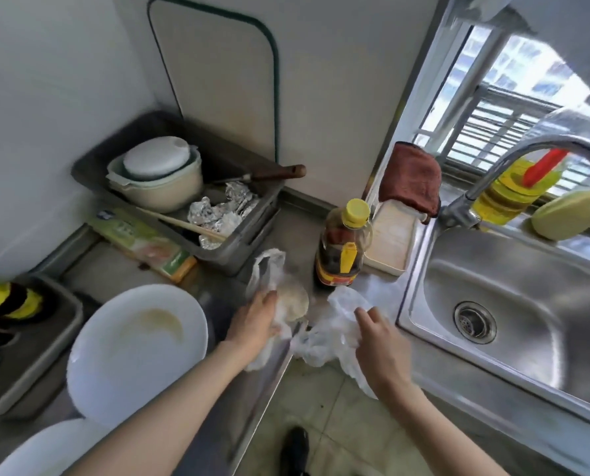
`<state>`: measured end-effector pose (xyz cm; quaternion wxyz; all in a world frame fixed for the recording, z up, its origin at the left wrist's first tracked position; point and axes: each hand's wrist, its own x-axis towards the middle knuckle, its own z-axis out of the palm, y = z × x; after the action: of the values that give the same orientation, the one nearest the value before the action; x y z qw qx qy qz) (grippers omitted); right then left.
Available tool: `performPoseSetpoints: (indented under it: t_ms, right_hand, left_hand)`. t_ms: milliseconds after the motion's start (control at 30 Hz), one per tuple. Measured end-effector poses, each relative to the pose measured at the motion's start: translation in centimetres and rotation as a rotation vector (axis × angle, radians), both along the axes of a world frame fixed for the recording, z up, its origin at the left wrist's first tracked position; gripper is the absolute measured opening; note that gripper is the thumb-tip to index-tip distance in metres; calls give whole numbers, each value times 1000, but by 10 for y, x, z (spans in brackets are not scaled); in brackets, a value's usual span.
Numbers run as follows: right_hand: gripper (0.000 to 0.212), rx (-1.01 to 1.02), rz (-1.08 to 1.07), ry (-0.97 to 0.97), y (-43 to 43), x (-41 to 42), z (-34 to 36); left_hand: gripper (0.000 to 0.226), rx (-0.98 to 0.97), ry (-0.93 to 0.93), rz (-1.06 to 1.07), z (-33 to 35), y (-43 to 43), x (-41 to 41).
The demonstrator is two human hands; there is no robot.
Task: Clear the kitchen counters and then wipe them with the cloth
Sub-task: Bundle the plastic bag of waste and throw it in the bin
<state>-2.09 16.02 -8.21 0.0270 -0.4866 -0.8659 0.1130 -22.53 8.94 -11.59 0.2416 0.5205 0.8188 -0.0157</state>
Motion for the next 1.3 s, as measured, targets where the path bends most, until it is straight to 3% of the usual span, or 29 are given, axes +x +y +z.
performPoseSetpoints:
  t_ms: [67, 167, 300, 367, 433, 500, 567, 633, 733, 800, 900, 967, 1033, 1133, 1233, 1300]
  right_hand:
    - [38, -5, -48, 33, -1, 4, -1]
    - [42, -12, -159, 49, -2, 15, 4]
    - [44, 99, -313, 68, -7, 44, 15]
    - [41, 124, -459, 123, -12, 70, 24]
    - [41, 106, -550, 183, -17, 89, 28]
    - [39, 98, -598, 205, -29, 119, 35]
    - [42, 75, -572, 244, -44, 152, 41]
    - [44, -52, -535, 305, -60, 188, 42]
    - [62, -252, -605, 423, -87, 245, 40]
    - [62, -319, -692, 600, -112, 281, 43]
    - [73, -262, -798, 846, -157, 337, 54]
    - [85, -206, -1017, 1016, -185, 377, 57]
    - [85, -301, -1258, 1222, -205, 415, 57]
    - [72, -537, -1238, 1438, -228, 453, 49]
    - [61, -498, -1145, 1507, -238, 488, 42]
    - [55, -494, -1119, 1518, -236, 517, 40]
  left_hand:
    - [48, 106, 84, -8, 5, 5, 4]
    - [44, 249, 55, -49, 25, 11, 18]
    - [49, 307, -327, -91, 57, 18, 67]
    - [53, 287, -433, -186, 70, 24, 105]
    - [63, 246, -528, -277, 70, 24, 135]
    - [88, 189, -613, -415, 68, 27, 174]
    - [114, 180, -568, -613, 65, 31, 210]
    - [120, 184, -497, -808, 66, 32, 245]
    - [97, 197, -511, -911, 67, 31, 300]
    - [77, 165, -558, -907, 66, 27, 337]
    - [61, 152, -615, -965, 64, 15, 397]
    - [56, 129, -632, -1014, 63, 4, 437]
    - [47, 115, -639, -1092, 61, -13, 479]
    - [37, 35, -693, -1171, 62, -44, 541]
    - [43, -123, -837, -1122, 50, -63, 589]
    - [63, -168, -870, -1222, 36, -63, 613]
